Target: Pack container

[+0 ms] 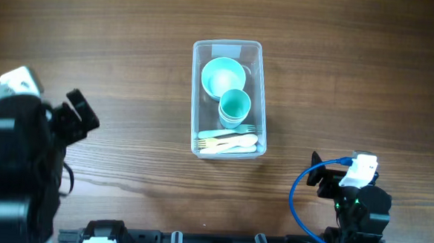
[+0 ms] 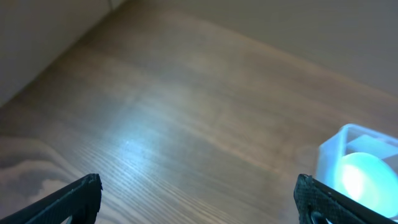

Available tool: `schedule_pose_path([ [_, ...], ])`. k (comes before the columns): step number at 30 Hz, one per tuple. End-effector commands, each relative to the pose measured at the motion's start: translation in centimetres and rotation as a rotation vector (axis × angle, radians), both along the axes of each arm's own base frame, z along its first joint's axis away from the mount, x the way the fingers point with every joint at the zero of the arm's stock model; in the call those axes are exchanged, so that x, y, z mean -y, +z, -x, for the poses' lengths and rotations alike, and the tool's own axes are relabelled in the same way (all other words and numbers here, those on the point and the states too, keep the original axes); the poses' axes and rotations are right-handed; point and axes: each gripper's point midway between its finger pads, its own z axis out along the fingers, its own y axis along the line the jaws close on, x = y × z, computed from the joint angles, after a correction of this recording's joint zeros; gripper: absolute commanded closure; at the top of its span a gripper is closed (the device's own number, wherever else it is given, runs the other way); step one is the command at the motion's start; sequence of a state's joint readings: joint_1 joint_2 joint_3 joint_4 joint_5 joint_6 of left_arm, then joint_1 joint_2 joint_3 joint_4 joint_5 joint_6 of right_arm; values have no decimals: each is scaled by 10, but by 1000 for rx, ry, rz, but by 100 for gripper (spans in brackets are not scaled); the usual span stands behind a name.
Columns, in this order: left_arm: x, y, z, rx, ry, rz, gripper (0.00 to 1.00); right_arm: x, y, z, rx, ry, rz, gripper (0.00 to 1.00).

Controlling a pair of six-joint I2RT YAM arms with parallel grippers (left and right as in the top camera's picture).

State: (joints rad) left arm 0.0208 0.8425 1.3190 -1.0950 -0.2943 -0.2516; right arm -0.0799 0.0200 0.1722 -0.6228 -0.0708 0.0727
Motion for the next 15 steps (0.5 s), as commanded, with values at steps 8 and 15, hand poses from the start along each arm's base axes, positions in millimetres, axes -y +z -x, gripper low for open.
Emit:
schedule_pose_path([
  [8, 45, -82, -15, 199, -278, -51, 0, -2, -3, 0, 5, 16, 5, 0],
  [15, 46, -138, 9, 305, -291, -48, 0, -2, -3, 0, 5, 16, 6, 0],
])
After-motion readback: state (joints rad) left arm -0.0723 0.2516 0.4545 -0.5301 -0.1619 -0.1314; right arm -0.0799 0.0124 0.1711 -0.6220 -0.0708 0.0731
